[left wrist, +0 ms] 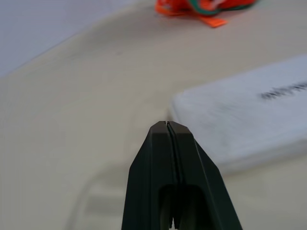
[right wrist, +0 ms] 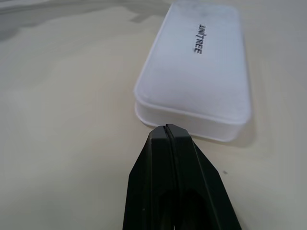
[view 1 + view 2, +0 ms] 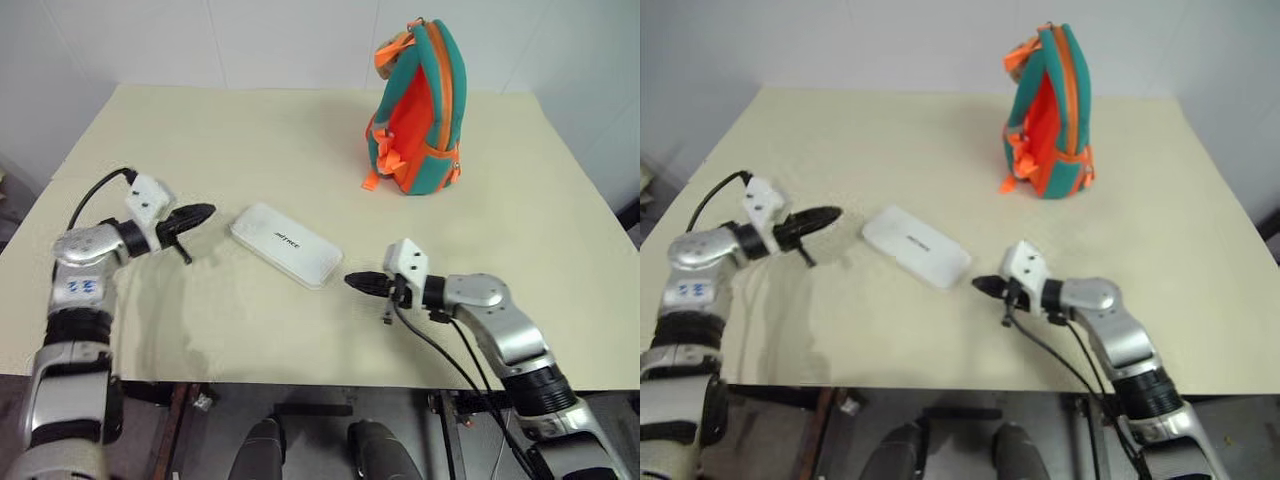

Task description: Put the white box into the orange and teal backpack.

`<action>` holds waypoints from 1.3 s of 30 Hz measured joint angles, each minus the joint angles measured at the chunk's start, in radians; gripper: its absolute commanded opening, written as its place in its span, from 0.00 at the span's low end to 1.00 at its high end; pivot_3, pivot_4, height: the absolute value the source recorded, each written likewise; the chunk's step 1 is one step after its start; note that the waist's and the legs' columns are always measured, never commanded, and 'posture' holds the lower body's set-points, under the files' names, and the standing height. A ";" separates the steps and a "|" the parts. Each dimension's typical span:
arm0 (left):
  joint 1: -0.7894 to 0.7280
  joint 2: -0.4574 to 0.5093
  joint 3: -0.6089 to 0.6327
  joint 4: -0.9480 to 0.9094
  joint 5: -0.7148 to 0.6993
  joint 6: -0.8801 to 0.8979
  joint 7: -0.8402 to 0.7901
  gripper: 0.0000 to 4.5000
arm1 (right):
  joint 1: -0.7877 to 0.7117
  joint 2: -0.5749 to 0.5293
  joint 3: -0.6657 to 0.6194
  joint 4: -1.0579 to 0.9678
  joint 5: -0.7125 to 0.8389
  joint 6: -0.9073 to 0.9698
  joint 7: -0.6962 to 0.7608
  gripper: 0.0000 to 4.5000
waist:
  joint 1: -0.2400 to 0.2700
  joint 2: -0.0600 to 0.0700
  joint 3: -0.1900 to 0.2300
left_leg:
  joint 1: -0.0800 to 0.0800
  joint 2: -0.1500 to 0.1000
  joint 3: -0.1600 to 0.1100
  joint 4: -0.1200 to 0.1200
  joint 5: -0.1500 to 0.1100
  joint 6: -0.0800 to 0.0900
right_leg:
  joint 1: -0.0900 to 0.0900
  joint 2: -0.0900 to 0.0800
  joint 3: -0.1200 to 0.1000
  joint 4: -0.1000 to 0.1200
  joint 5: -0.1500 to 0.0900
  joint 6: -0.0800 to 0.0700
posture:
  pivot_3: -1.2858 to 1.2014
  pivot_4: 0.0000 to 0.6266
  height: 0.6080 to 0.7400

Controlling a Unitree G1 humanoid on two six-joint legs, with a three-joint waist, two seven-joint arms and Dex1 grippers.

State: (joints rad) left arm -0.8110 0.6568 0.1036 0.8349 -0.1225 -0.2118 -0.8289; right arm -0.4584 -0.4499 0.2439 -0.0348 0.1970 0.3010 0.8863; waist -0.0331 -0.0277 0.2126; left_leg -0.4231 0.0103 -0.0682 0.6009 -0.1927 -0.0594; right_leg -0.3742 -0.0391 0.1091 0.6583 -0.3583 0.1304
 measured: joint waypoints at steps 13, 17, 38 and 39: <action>-0.130 -0.097 -0.052 0.303 0.119 -0.070 0.148 0.00 | -0.087 0.095 0.029 0.178 -0.098 -0.038 -0.073 0.00 | -0.001 0.000 0.000 | 0.000 0.000 0.000 0.000 0.000 0.000 | -0.001 0.001 -0.001 0.003 0.000 0.000 | 0.52 0.24 1.00; -0.092 -0.086 -0.030 0.266 0.085 -0.073 0.074 0.00 | -0.093 0.097 0.023 0.182 -0.099 -0.037 -0.072 0.00 | -0.005 0.000 0.000 | 0.000 0.001 0.000 0.000 0.000 0.000 | -0.001 0.001 0.000 0.003 0.000 0.000 | 0.52 0.24 1.00; 0.399 -0.175 -0.047 -0.590 -0.117 0.359 -0.121 0.00 | -0.020 -0.202 -0.141 0.131 -0.041 0.034 0.124 0.00 | 0.002 0.000 0.000 | 0.000 0.001 -0.001 0.001 0.000 0.000 | 0.001 0.000 0.000 0.001 0.000 0.000 | 0.52 0.24 1.00; 0.402 -0.179 -0.053 -0.602 -0.117 0.366 -0.121 0.00 | -0.013 -0.213 -0.144 0.131 -0.040 0.035 0.131 0.00 | 0.000 0.000 0.000 | 0.001 0.001 0.000 0.001 0.000 0.000 | 0.001 0.000 0.000 0.001 0.000 0.000 | 0.52 0.24 1.00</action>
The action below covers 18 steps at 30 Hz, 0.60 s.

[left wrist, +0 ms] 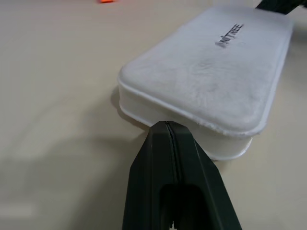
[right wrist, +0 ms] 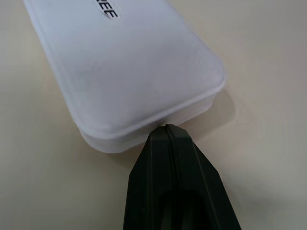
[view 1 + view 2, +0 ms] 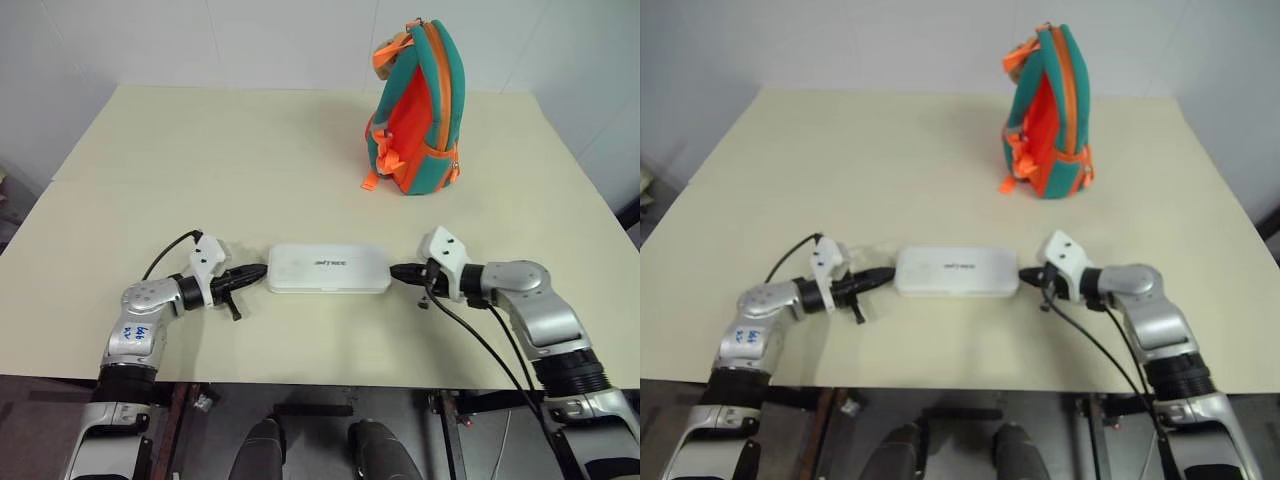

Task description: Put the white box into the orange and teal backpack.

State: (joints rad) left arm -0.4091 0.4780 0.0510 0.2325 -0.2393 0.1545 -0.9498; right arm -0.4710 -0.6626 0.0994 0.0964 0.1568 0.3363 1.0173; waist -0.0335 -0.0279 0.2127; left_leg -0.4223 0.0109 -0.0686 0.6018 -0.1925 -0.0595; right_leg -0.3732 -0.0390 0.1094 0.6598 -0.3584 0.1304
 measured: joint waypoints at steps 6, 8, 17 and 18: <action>0.023 -0.026 -0.033 -0.057 0.001 0.040 0.020 0.00 | 0.029 -0.037 -0.032 -0.004 0.005 0.003 0.021 0.00 | -0.003 0.000 0.000 | 0.000 0.000 0.000 0.000 0.000 0.000 | 0.000 0.000 0.000 0.000 0.000 0.000 | 0.52 0.24 1.00; 0.029 -0.022 -0.036 -0.077 0.001 0.061 0.022 0.00 | 0.034 -0.037 -0.034 -0.001 0.005 -0.006 0.022 0.00 | -0.002 0.000 0.000 | 0.000 0.000 0.000 0.000 0.000 0.000 | 0.000 0.000 0.000 0.000 0.000 0.000 | 0.52 0.24 1.00; 0.022 0.061 -0.055 -0.106 0.026 0.163 0.075 0.19 | 0.014 -0.104 -0.026 -0.014 0.066 0.107 0.105 0.39 | 0.000 0.001 0.001 | 0.000 0.000 0.000 0.001 0.000 0.000 | 0.000 0.000 0.000 0.000 0.000 0.000 | 0.52 0.24 1.00; 0.009 0.078 -0.047 -0.092 0.028 0.174 0.084 0.27 | 0.004 -0.128 -0.023 -0.035 0.067 0.152 0.115 0.48 | 0.001 0.001 0.001 | 0.000 0.000 0.000 0.001 0.000 0.000 | 0.000 0.000 0.000 0.000 0.000 0.000 | 0.52 0.24 1.00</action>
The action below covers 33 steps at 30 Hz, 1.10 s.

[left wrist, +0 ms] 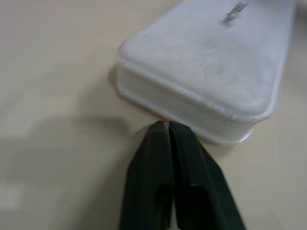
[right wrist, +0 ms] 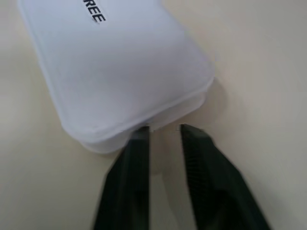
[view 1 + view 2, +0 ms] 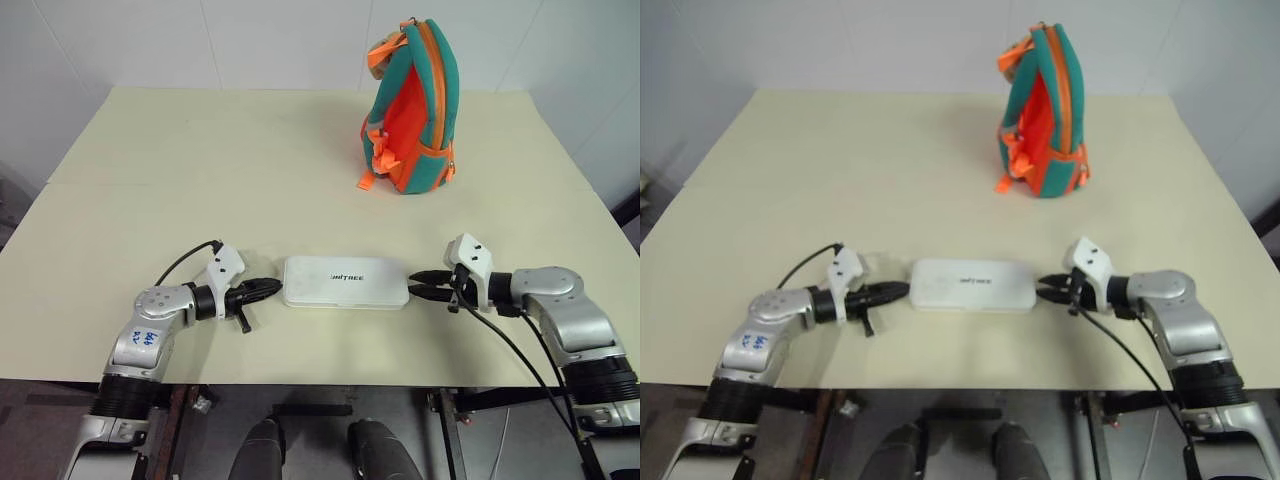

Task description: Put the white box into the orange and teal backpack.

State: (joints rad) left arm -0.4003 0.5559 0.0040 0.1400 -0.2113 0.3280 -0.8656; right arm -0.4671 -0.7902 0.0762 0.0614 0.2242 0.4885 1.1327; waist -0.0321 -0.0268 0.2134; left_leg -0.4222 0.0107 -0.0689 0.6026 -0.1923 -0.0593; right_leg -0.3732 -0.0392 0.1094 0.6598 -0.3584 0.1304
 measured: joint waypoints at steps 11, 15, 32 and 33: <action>-0.205 0.058 0.035 0.033 -0.190 0.534 -0.065 1.00 | -0.215 -0.035 0.002 -0.155 0.172 0.665 -0.073 1.00 | 0.002 0.000 0.000 | -0.001 0.000 -0.001 -0.003 0.000 0.000 | -0.001 -0.001 -0.001 -0.003 0.000 0.000 | 0.52 0.24 1.00; -0.253 0.077 0.014 0.024 -0.297 0.773 -0.121 1.00 | -0.312 -0.020 0.027 -0.146 0.207 0.900 -0.141 1.00 | -0.002 0.000 0.000 | -0.002 0.000 0.000 -0.005 0.000 0.000 | -0.002 -0.001 0.000 -0.004 0.000 -0.001 | 0.52 0.24 1.00; -0.332 -0.082 0.025 0.149 -0.304 0.853 -0.002 1.00 | -0.346 0.054 0.118 -0.086 0.250 0.969 -0.258 1.00 | 0.004 0.000 0.000 | -0.001 -0.007 0.000 -0.002 0.002 0.003 | 0.001 -0.006 0.000 -0.005 0.002 0.003 | 0.52 0.24 1.00; -0.336 -0.082 0.028 0.149 -0.310 0.870 -0.001 1.00 | -0.346 0.054 0.118 -0.086 0.251 0.964 -0.258 1.00 | 0.003 0.000 0.000 | -0.001 -0.007 0.000 -0.002 0.002 0.003 | 0.002 -0.006 0.000 -0.005 0.002 0.003 | 0.52 0.24 1.00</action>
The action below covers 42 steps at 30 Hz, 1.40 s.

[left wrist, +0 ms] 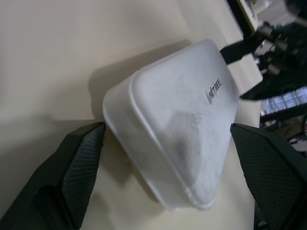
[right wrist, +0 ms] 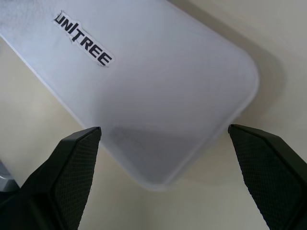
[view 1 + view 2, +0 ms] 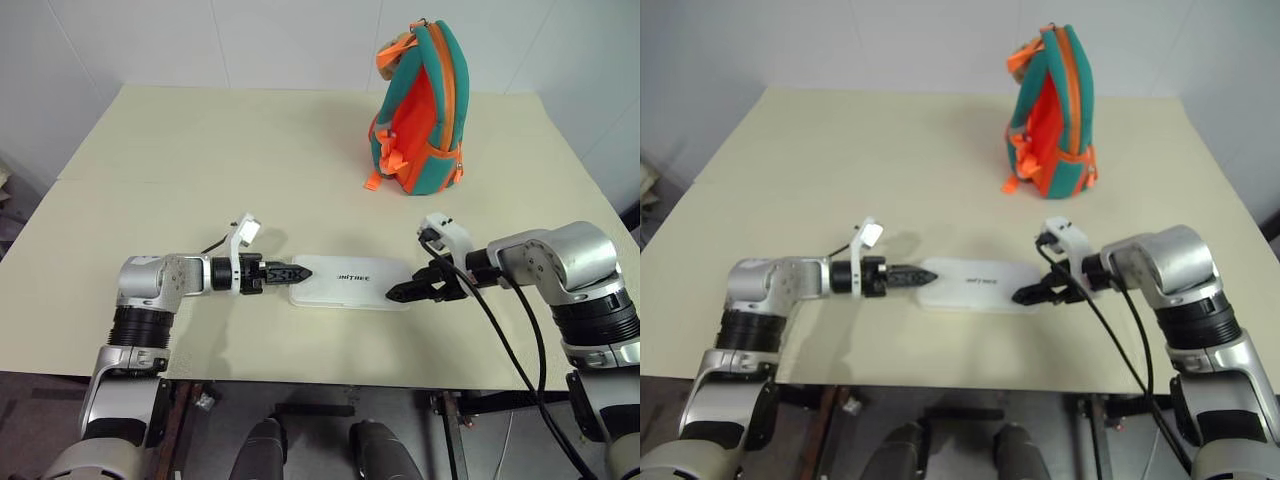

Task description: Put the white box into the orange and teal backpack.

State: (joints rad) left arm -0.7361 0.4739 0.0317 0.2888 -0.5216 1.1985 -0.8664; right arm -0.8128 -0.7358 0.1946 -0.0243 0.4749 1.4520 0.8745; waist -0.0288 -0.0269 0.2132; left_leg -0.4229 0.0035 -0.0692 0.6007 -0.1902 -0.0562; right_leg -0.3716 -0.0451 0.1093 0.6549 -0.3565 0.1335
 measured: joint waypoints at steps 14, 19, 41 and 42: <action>-0.055 0.005 -0.008 0.086 -0.071 0.181 -0.065 1.00 | 0.014 -0.005 -0.007 0.011 -0.001 -0.058 -0.009 1.00 | 0.000 0.000 0.000 | -0.001 0.000 0.000 -0.005 -0.001 -0.001 | -0.002 0.000 -0.001 -0.002 -0.002 -0.001 | 0.52 0.24 1.00; -0.083 -0.033 0.032 0.158 -0.071 0.209 -0.057 1.00 | 0.040 -0.006 -0.038 -0.007 0.001 -0.055 -0.023 1.00 | 0.002 0.000 0.000 | -0.001 -0.001 -0.001 -0.004 -0.001 -0.001 | -0.001 -0.001 -0.001 -0.002 -0.002 0.000 | 0.52 0.24 1.00; -0.138 -0.131 0.239 0.236 -0.077 0.344 0.028 1.00 | 0.058 0.002 -0.100 -0.030 0.008 -0.023 -0.071 1.00 | -0.002 -0.001 0.000 | -0.001 -0.001 -0.001 -0.005 0.000 -0.001 | -0.002 0.000 -0.001 -0.002 -0.002 0.000 | 0.52 0.24 1.00; -0.138 -0.132 0.243 0.236 -0.077 0.347 0.028 0.96 | 0.060 0.003 -0.103 -0.032 0.009 -0.022 -0.073 1.00 | -0.002 -0.001 0.000 | -0.001 -0.001 -0.001 -0.005 0.000 -0.001 | -0.002 0.000 -0.001 -0.002 -0.002 0.000 | 0.52 0.24 1.00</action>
State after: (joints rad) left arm -0.8746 0.3421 0.2746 0.5251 -0.5989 1.5457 -0.8382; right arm -0.7532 -0.7333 0.0912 -0.0567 0.4840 1.4297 0.8017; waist -0.0310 -0.0276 0.2131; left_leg -0.4239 0.0029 -0.0703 0.5959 -0.1907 -0.0577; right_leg -0.3737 -0.0456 0.1085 0.6529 -0.3583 0.1335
